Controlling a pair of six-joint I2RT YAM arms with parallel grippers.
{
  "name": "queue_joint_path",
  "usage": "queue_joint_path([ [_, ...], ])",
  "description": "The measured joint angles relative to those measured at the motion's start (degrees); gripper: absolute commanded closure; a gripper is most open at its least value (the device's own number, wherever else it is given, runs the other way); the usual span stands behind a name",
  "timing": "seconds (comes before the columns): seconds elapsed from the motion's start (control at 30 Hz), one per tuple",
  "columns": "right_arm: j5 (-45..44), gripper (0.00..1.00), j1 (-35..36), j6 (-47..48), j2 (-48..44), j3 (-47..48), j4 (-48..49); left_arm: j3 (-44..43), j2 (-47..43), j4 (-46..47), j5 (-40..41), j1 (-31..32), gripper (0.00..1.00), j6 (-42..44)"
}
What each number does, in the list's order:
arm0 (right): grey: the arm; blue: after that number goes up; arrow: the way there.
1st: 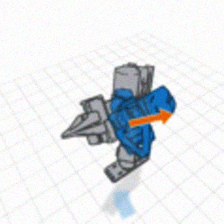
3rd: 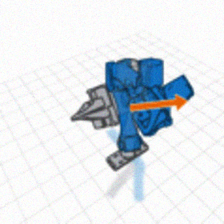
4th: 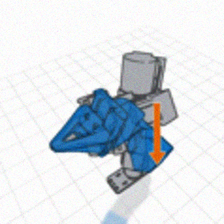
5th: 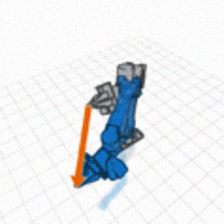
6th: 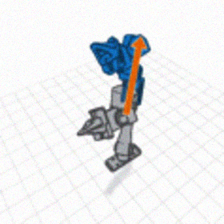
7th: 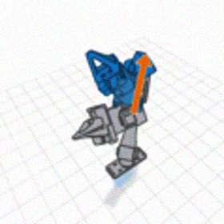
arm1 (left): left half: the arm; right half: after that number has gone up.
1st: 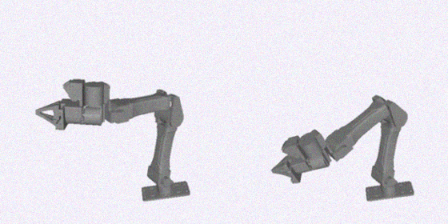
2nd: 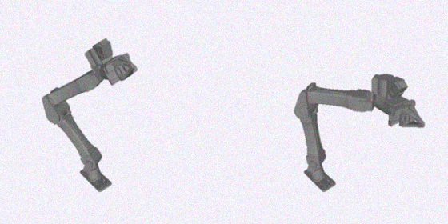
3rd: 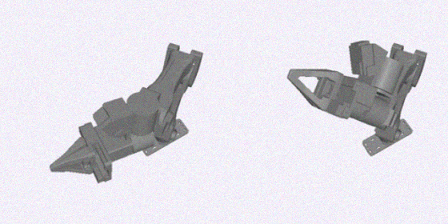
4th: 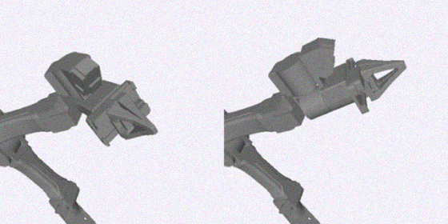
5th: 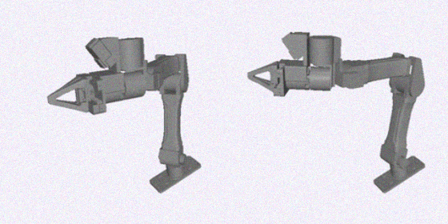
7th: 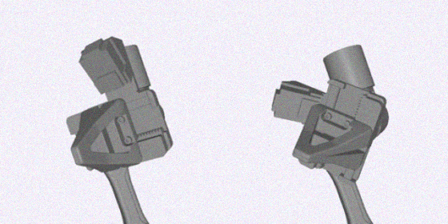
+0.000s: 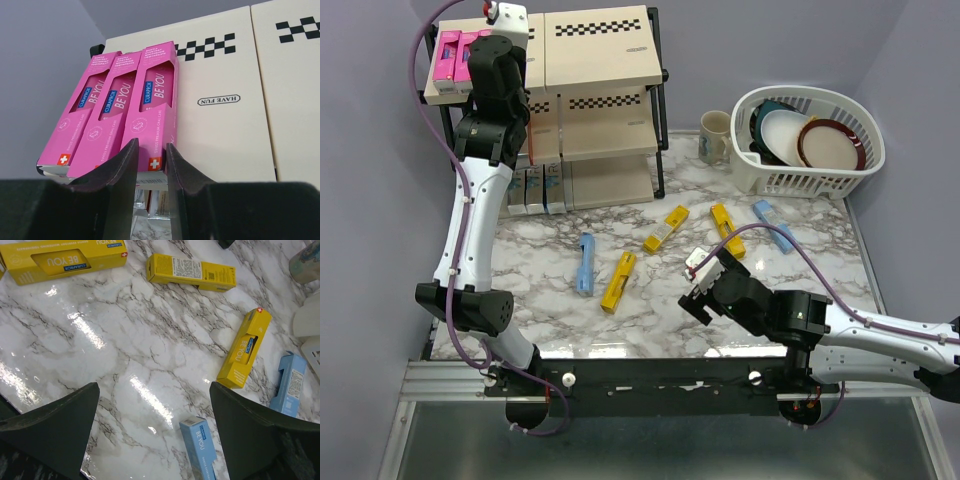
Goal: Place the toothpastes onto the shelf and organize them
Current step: Place the toothpaste on the shelf.
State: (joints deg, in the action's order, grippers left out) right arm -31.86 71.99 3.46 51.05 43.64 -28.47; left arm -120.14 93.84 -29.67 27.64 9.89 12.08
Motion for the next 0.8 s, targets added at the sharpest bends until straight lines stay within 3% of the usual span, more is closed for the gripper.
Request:
queue_joint_path([
  [0.47, 0.2, 0.0, 0.0, 0.0, 0.0, 0.0, 0.0, 0.0, 0.0, 0.0, 2.7, 0.0, 0.62, 1.0],
  [0.63, 0.2, 0.0, 0.0, 0.0, 0.0, 0.0, 0.0, -0.1, 0.0, -0.1, 3.0, 0.0, 0.43, 0.9],
  [0.8, 0.2, 0.0, 0.0, 0.0, 0.0, 0.0, 0.0, -0.8, 0.0, -1.4, 2.6, 0.0, 0.32, -0.2],
])
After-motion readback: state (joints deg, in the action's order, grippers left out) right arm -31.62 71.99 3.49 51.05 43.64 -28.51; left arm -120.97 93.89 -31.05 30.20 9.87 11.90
